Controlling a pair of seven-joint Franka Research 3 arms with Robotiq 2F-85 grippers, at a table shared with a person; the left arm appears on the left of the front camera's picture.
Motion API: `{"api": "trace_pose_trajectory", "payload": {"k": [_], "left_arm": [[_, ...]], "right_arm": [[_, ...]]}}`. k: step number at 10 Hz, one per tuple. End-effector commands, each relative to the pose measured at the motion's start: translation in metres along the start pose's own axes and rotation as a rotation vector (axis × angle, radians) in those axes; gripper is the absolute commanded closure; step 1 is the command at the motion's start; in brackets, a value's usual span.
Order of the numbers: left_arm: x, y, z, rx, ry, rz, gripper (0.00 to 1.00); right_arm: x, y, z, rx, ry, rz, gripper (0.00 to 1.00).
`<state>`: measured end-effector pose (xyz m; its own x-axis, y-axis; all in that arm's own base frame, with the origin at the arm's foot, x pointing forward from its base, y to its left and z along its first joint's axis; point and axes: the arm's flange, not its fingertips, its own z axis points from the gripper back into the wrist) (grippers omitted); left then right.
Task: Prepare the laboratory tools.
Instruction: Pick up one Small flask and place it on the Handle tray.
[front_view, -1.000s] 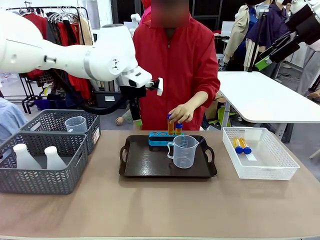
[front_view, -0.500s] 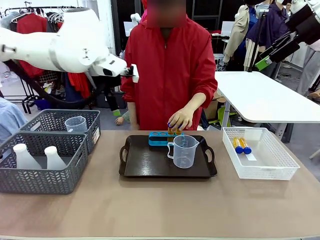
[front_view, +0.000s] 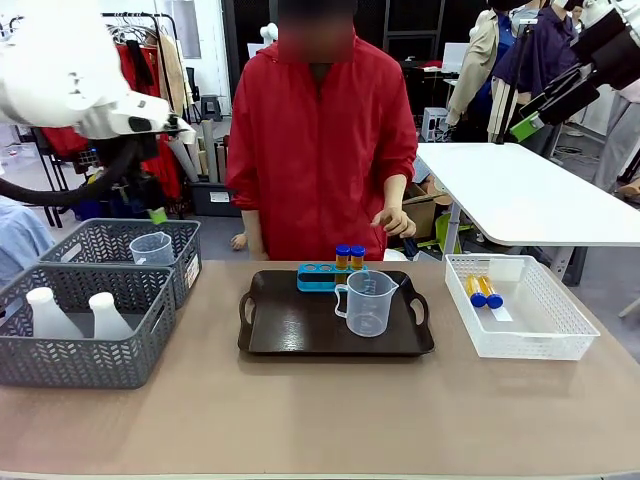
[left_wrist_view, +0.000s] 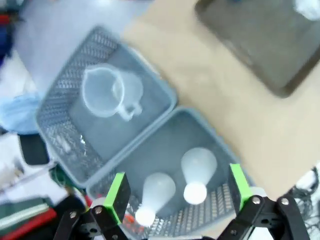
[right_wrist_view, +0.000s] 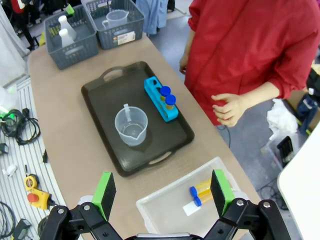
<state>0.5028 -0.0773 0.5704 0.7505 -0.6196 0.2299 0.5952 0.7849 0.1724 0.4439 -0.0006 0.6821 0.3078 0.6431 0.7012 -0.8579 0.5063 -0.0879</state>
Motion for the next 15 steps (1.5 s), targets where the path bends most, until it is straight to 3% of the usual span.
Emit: {"api": "trace_pose_trajectory", "payload": {"k": [1, 3, 11, 15], "left_arm": [[-0.021, 0.012, -0.005, 0.054, 0.051, 0.182, 0.0], [-0.037, 0.039, -0.012, 0.062, 0.093, 0.295, 0.0], [-0.034, 0.038, -0.01, 0.051, 0.076, 0.254, 0.0], [-0.086, 0.074, -0.053, 0.045, 0.163, 0.418, 0.0]], "right_arm": [[0.001, 0.0, 0.001, 0.007, -0.008, 0.003, 0.0], [0.001, 0.0, 0.001, 0.007, -0.008, 0.003, 0.0], [0.001, 0.0, 0.001, 0.007, -0.008, 0.003, 0.0], [0.001, 0.0, 0.001, 0.007, -0.008, 0.003, 0.0]]}}
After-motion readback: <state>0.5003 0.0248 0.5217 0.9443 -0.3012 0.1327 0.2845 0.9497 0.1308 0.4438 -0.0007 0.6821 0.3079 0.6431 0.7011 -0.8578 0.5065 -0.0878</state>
